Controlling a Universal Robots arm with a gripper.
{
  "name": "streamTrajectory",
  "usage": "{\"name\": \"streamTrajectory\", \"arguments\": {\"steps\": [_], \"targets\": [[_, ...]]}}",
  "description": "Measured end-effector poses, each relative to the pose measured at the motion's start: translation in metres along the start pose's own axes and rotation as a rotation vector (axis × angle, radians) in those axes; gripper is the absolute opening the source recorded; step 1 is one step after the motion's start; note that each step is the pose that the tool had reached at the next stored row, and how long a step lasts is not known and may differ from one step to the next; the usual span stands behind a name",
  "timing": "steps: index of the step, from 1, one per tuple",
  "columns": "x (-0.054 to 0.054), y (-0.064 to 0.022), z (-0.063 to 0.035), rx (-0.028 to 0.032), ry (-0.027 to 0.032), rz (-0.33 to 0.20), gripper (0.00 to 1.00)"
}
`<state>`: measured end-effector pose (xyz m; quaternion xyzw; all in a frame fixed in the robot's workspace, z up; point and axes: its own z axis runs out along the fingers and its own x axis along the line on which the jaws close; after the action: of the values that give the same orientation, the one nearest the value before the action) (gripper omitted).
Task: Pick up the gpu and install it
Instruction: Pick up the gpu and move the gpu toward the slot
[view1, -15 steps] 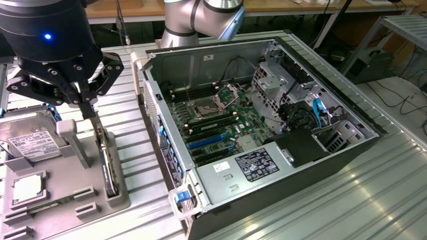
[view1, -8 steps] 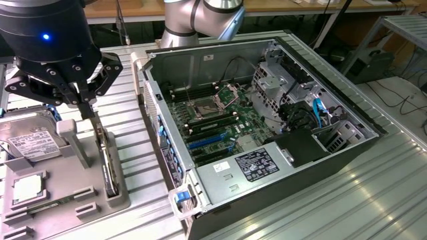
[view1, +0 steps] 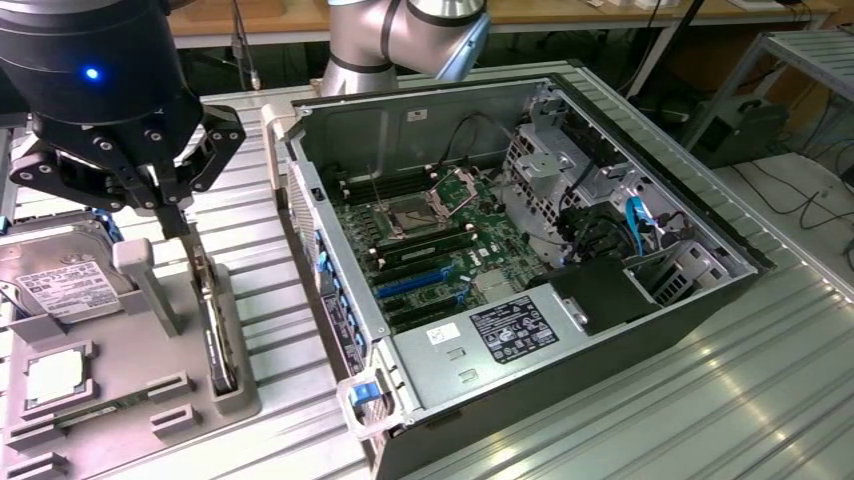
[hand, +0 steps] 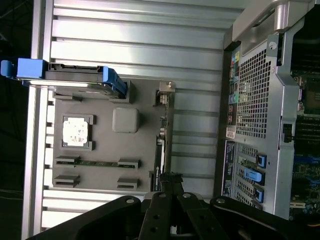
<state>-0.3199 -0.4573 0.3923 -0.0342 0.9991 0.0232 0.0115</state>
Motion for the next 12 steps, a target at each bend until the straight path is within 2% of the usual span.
{"name": "streamTrajectory", "arguments": {"steps": [2,6,8,9,12], "targets": [[0.0,0.0,0.0,0.0001,0.0,0.0,0.11],[0.0001,0.0002,0.0,0.0007,-0.0003,0.0,0.36],[0.0001,0.0002,0.0,0.0007,-0.0004,0.0,0.36],[0.0001,0.0002,0.0,0.0007,-0.0003,0.0,0.48],[0.0001,0.0002,0.0,0.0007,-0.0003,0.0,0.6]]}}
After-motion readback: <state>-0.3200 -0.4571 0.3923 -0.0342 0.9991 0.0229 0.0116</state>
